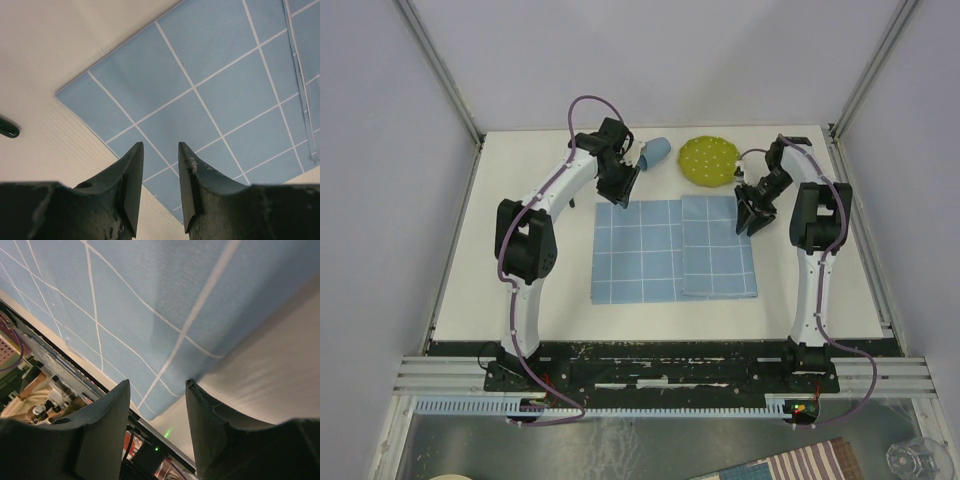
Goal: Set the dinner table for one person
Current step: Fold the napkin at the center of the board, then flatten out the napkin at the center of the board.
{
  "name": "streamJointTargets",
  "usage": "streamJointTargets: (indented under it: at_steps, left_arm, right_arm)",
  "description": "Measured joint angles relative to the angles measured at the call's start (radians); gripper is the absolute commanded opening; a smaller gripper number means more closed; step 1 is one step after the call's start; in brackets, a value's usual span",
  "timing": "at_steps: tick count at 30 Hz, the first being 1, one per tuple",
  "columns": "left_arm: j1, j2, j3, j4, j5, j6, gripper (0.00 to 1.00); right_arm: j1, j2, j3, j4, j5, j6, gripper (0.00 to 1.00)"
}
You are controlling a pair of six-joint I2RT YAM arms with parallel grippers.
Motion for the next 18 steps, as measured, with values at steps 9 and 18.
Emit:
streamJointTargets:
  at_steps: [9, 18]
  left_arm:
    - [0.002, -0.001, -0.042, 0.001, -0.014, 0.014, 0.41]
    - [0.004, -0.001, -0.031, 0.000, -0.016, 0.015, 0.41]
  right_arm:
    - [-0.059, -0.054, -0.043, 0.007, -0.004, 0.001, 0.56]
    - [-0.053, -0.037, -0.043, 0.008, -0.045, 0.016, 0.56]
